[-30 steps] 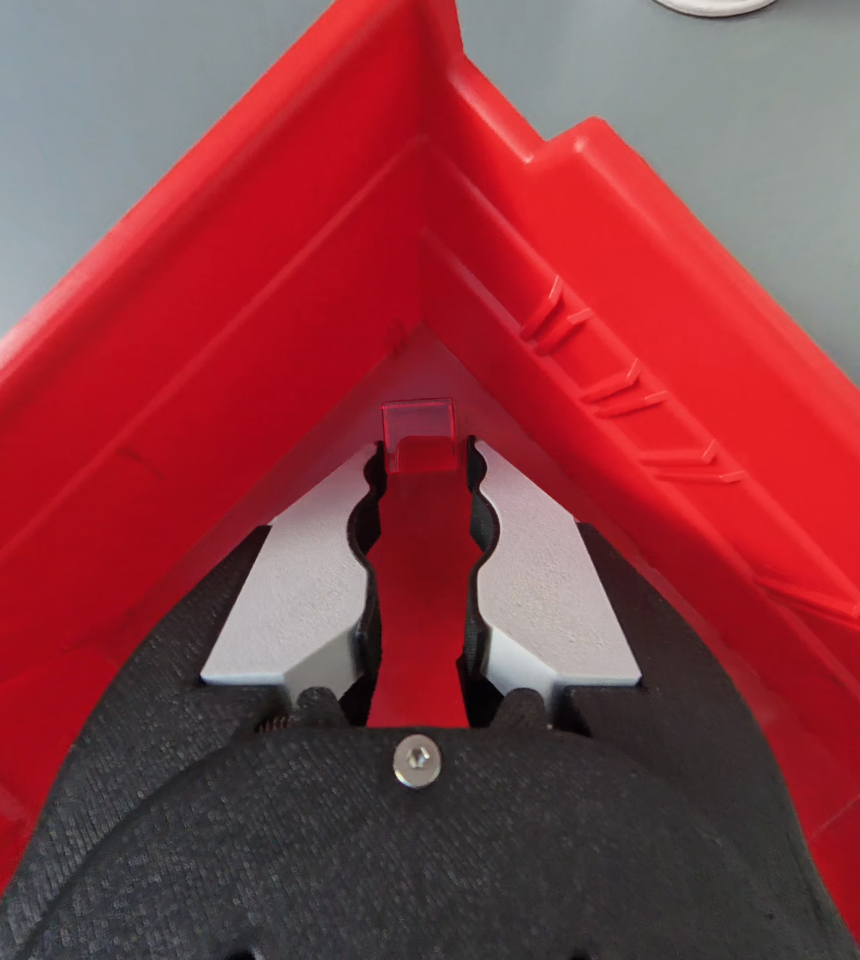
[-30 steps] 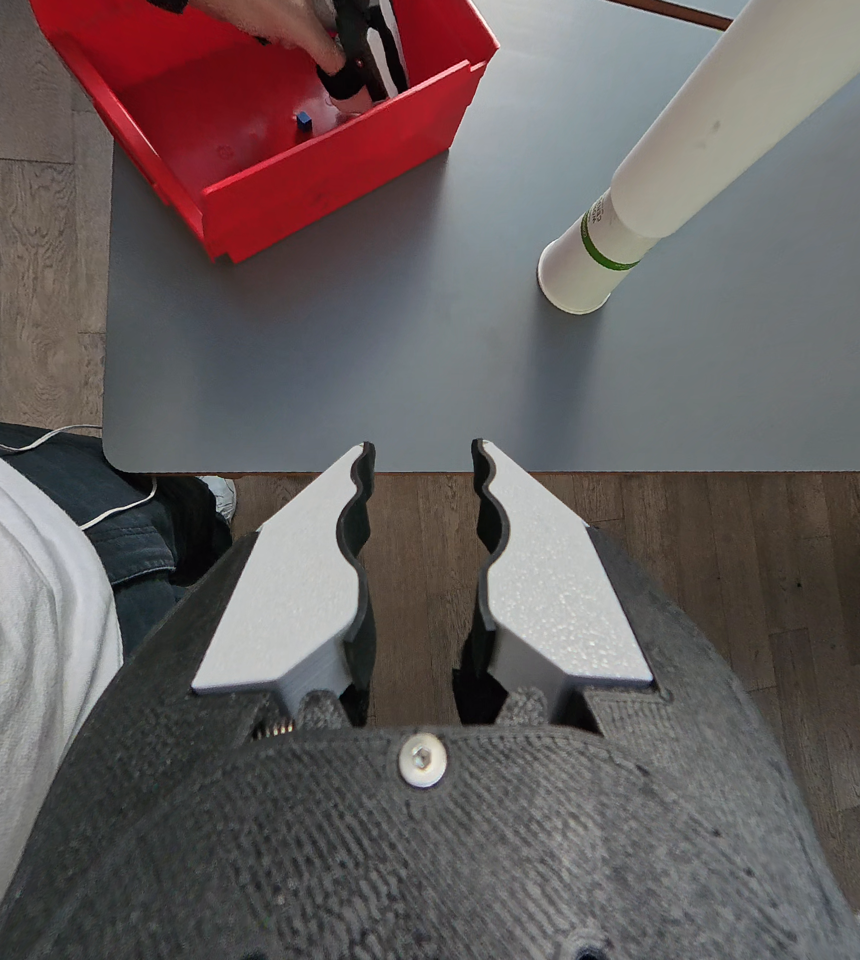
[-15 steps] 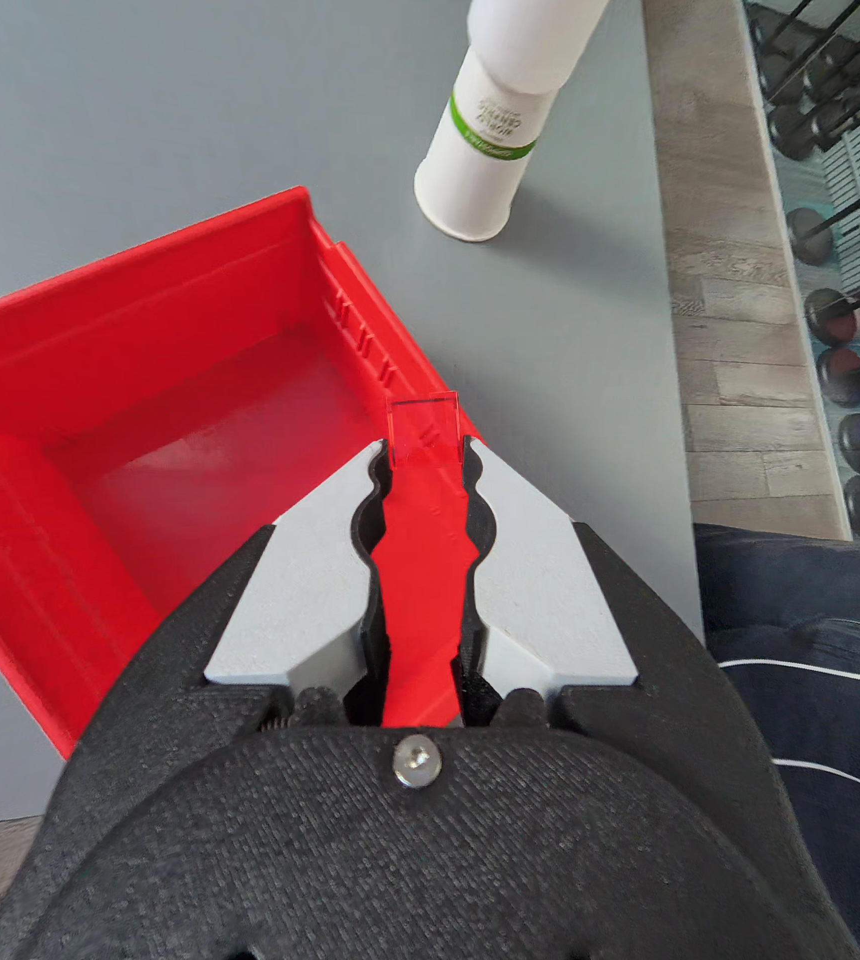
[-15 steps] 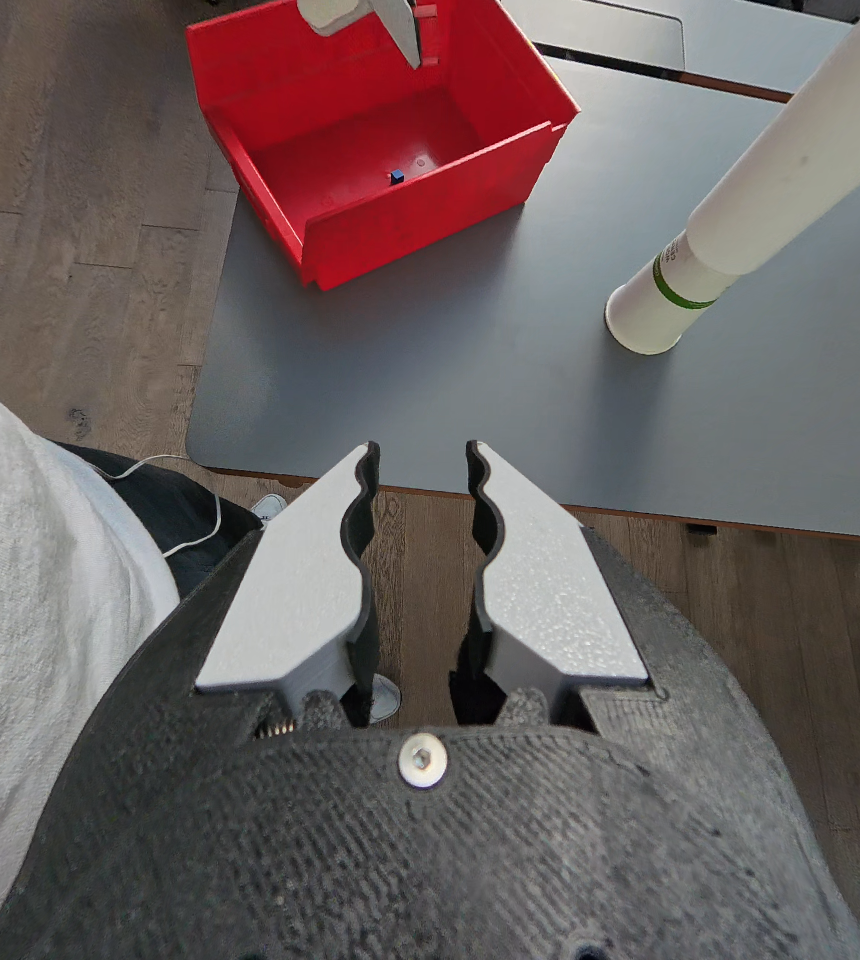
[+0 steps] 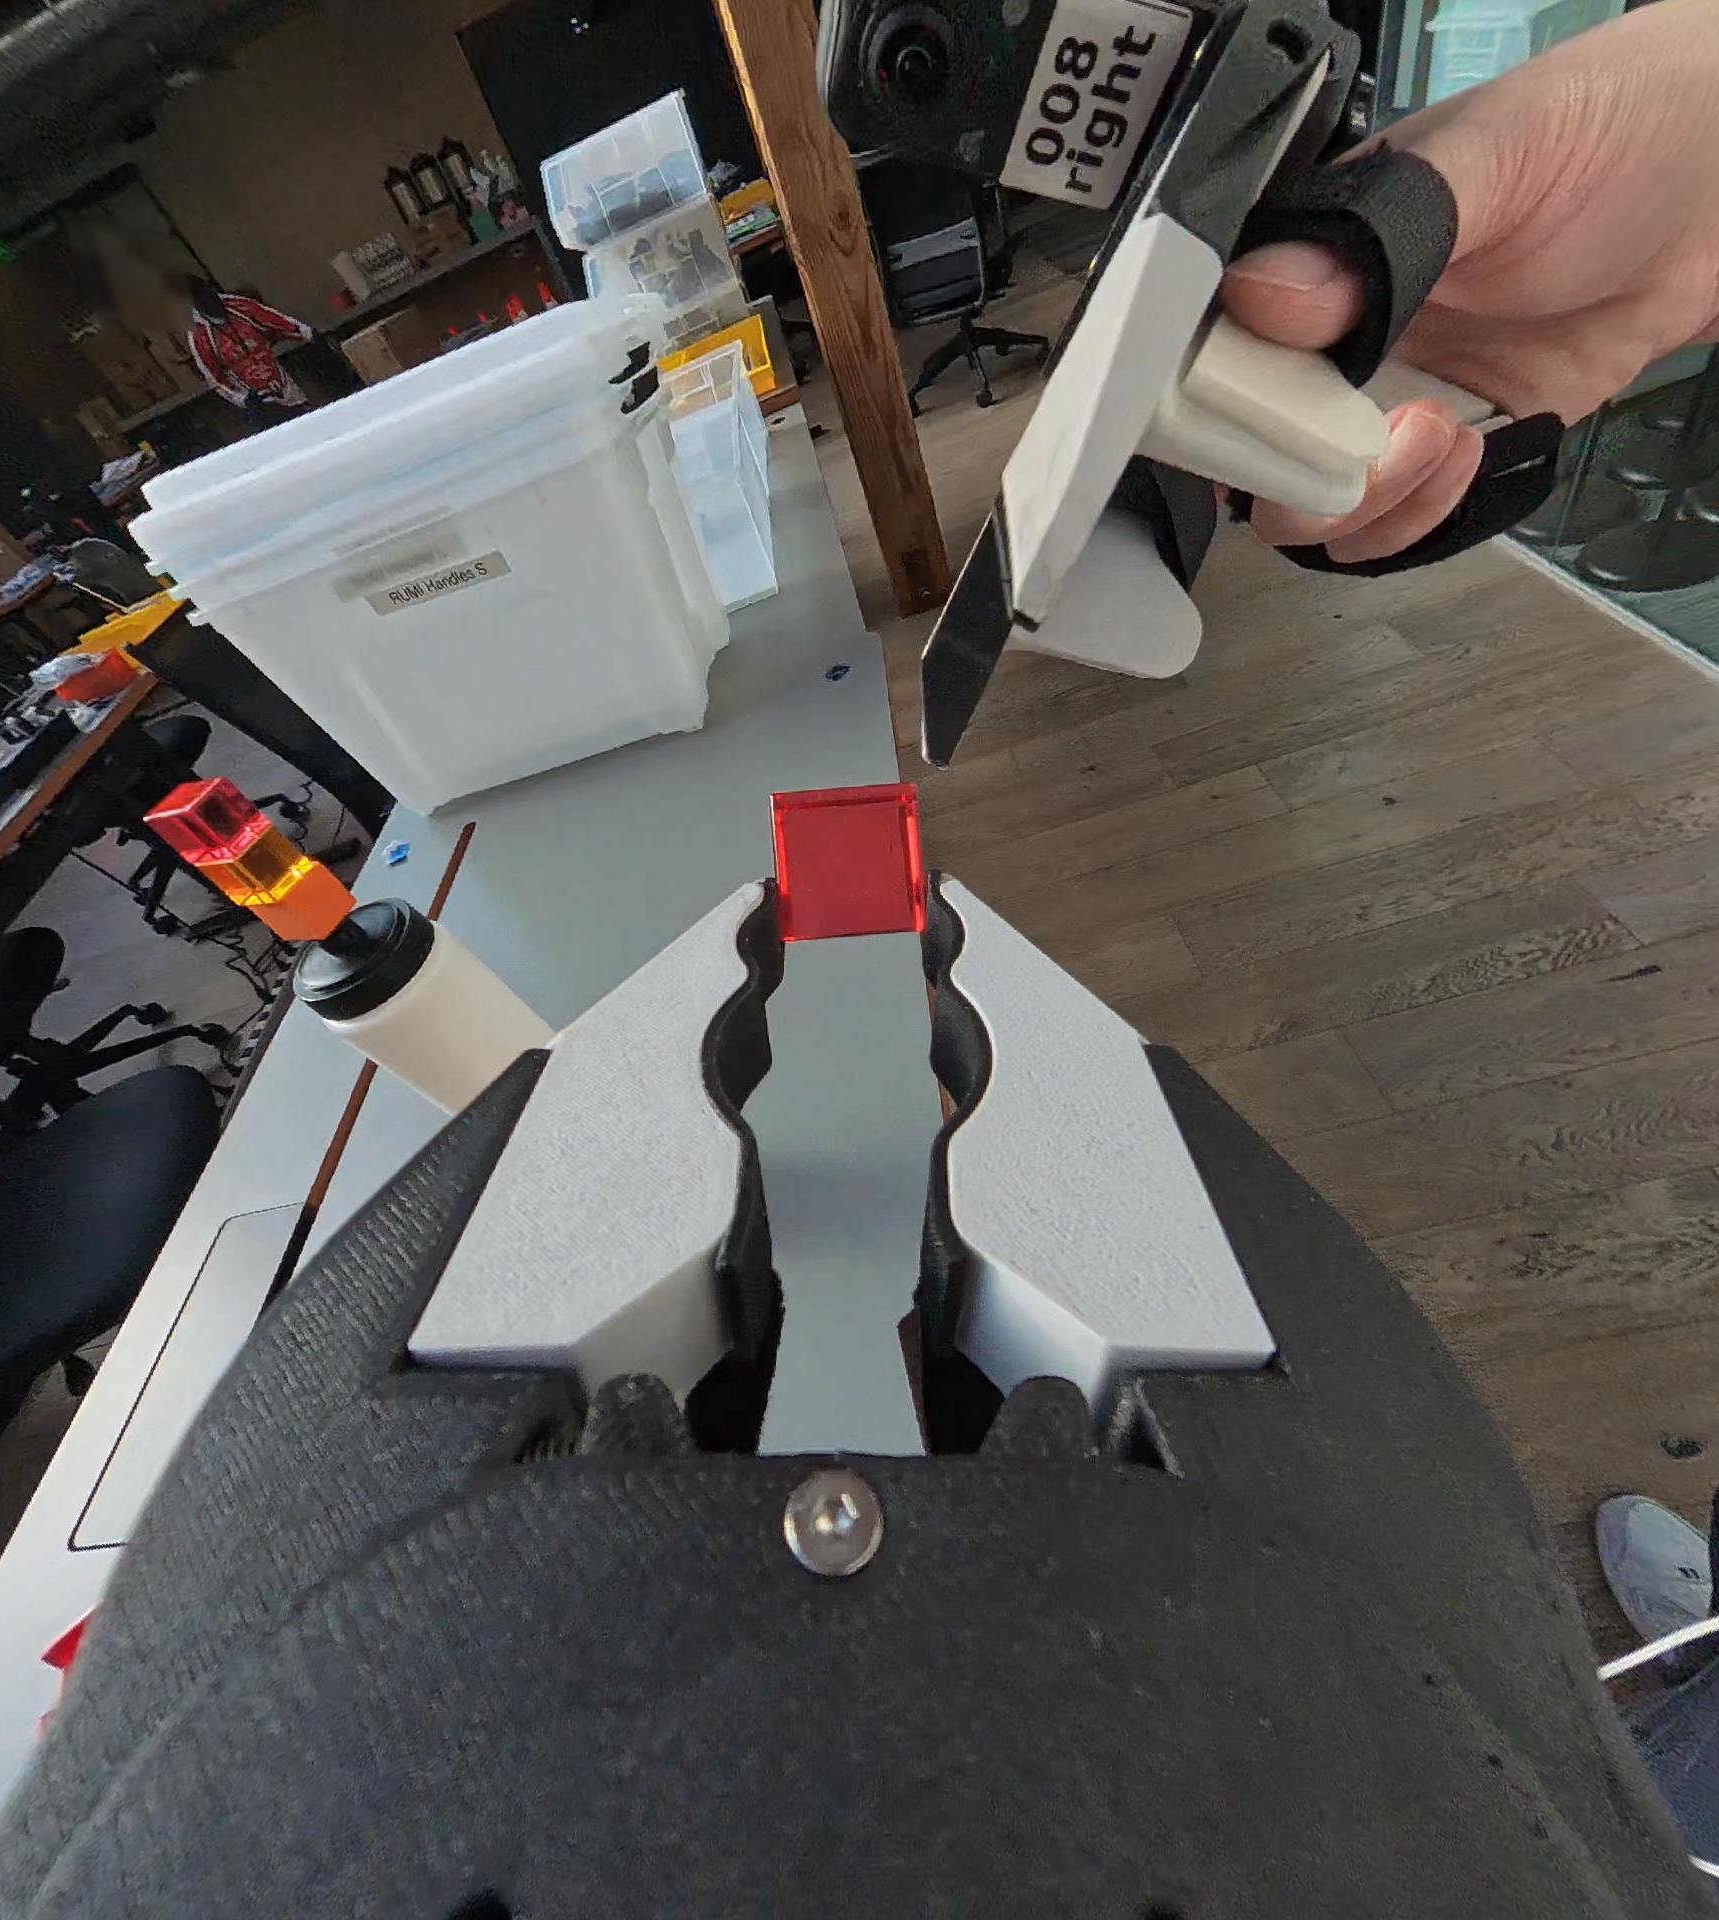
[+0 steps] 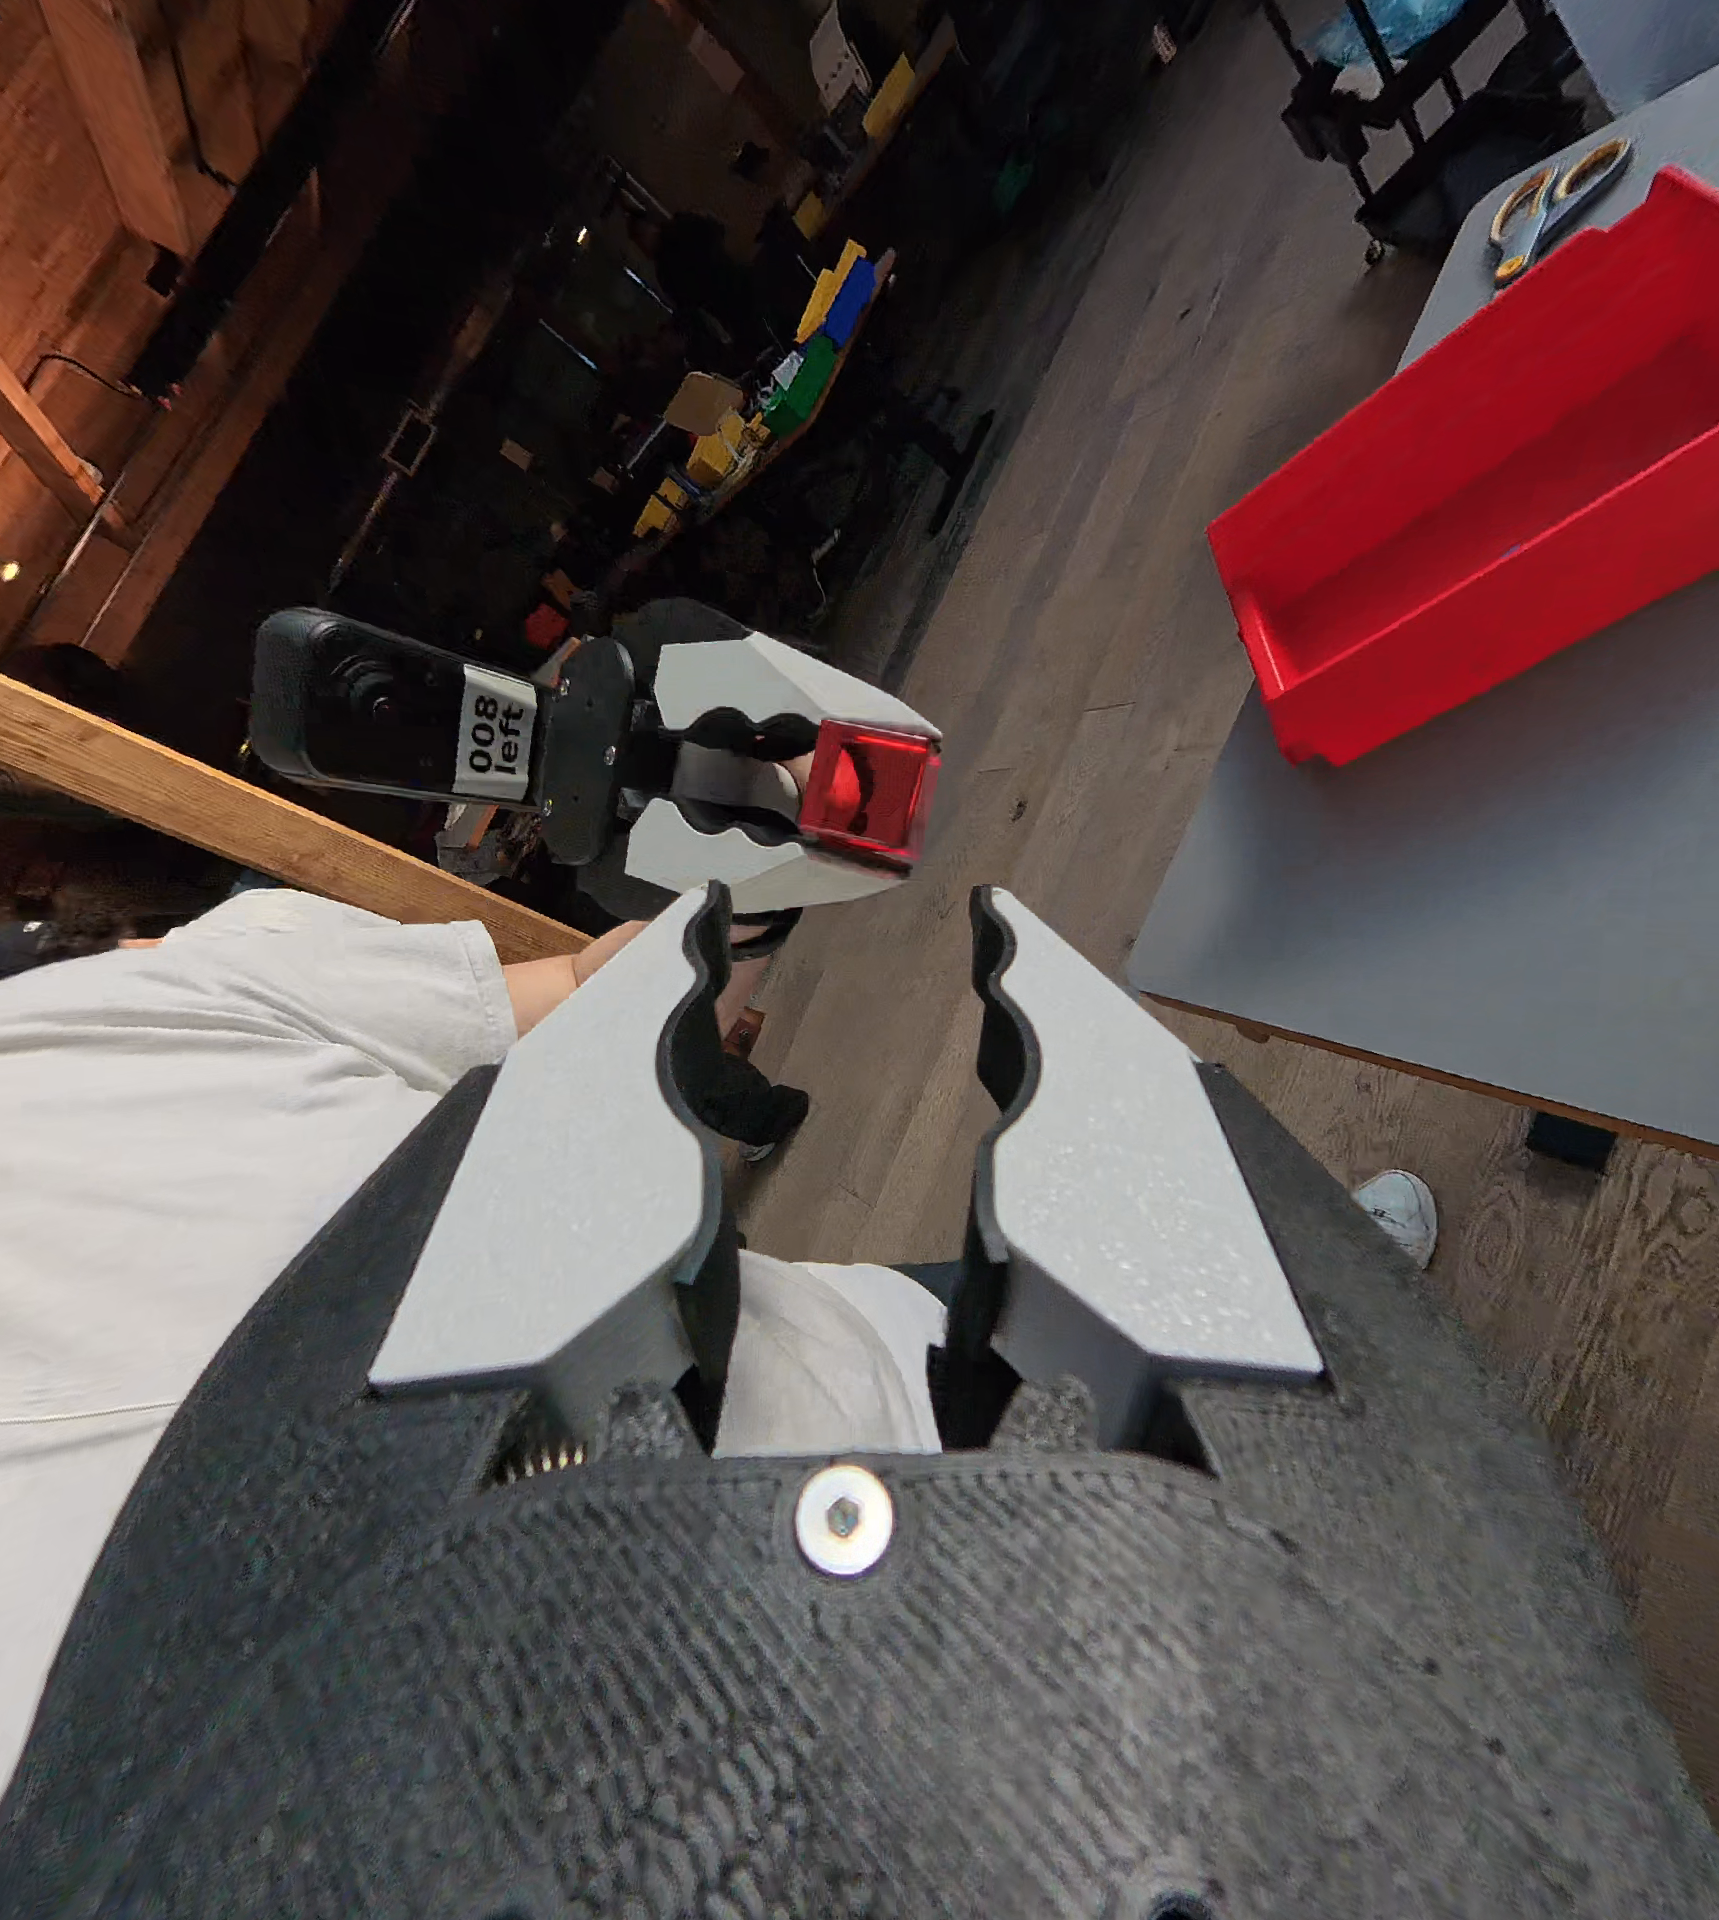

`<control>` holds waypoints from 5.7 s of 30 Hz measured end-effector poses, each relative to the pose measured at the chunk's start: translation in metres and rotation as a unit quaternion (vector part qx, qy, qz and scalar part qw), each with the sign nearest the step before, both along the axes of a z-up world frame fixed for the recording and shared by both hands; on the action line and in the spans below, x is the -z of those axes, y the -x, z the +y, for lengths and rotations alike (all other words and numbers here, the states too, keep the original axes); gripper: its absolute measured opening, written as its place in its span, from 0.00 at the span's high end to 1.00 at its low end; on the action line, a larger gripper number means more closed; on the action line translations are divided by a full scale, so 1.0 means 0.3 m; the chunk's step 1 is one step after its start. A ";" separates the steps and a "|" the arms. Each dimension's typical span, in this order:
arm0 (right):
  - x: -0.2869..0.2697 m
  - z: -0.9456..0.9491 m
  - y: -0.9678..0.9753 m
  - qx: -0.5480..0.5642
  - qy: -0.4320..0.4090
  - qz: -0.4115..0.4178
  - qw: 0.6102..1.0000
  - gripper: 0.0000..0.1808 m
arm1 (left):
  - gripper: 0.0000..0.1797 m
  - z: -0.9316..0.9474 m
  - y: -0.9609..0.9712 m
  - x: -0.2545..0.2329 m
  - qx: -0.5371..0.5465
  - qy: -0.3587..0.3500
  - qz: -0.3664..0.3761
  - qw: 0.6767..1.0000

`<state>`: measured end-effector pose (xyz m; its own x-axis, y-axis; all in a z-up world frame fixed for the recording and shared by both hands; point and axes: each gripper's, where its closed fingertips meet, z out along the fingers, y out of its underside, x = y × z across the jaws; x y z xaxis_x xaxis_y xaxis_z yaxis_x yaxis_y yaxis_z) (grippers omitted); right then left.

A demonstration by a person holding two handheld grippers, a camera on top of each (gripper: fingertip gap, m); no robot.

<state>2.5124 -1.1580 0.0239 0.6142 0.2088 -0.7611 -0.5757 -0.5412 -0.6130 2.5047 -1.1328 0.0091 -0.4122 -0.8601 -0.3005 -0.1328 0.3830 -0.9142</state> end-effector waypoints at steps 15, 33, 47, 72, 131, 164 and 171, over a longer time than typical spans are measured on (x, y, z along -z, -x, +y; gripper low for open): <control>0.075 -0.145 -0.184 -0.137 0.156 -0.131 0.969 0.87 | 0.85 -0.276 -0.247 0.017 -0.088 0.005 -0.056 0.995; -0.231 -0.034 -0.648 -0.353 0.046 -0.408 0.841 0.87 | 0.67 -0.575 -0.207 0.687 -0.419 0.324 -0.020 0.848; -0.241 0.463 -0.773 -0.489 -0.010 -0.532 0.691 0.87 | 0.72 -0.447 -0.491 0.797 -0.444 0.343 -0.131 0.818; -0.075 0.771 -0.865 -0.502 -0.024 -0.568 0.652 0.87 | 0.76 -0.313 -0.769 1.114 -0.596 0.330 -0.186 0.708; -0.424 -0.063 -0.986 -0.417 -0.416 -0.020 0.807 0.87 | 0.86 -0.195 -1.069 -0.465 -0.250 0.170 -0.096 0.948; -0.135 0.675 -0.793 -0.327 -0.311 -0.254 0.855 0.87 | 0.87 0.552 -0.829 -0.190 -0.013 0.073 0.146 0.986; -0.047 0.733 -0.798 -0.332 -0.275 -0.278 0.858 0.87 | 0.87 0.617 -0.841 -0.095 -0.008 0.052 0.183 0.982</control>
